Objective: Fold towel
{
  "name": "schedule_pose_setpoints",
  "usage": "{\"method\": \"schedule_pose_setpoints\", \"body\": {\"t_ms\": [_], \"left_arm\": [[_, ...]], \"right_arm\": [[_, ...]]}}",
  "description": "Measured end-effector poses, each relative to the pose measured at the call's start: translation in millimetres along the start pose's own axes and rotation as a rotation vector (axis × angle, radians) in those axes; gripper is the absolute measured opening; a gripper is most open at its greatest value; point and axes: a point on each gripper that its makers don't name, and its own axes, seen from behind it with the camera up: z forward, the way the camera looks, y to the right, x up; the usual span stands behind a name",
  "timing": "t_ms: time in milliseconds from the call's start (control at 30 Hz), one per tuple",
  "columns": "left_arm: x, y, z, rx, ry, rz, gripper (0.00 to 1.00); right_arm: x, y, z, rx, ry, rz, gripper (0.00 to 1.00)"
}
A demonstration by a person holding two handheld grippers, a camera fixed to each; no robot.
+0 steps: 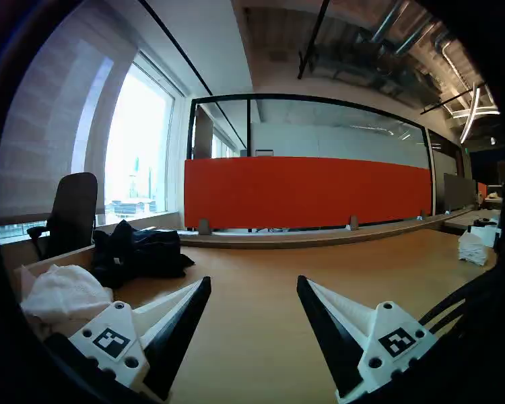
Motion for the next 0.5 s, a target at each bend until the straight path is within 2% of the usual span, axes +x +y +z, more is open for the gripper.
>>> {"method": "schedule_pose_setpoints", "body": {"t_ms": [500], "left_arm": [[0.1, 0.2, 0.5, 0.000, 0.000, 0.000, 0.94]], "right_arm": [[-1.7, -0.2, 0.2, 0.002, 0.000, 0.000, 1.00]]}}
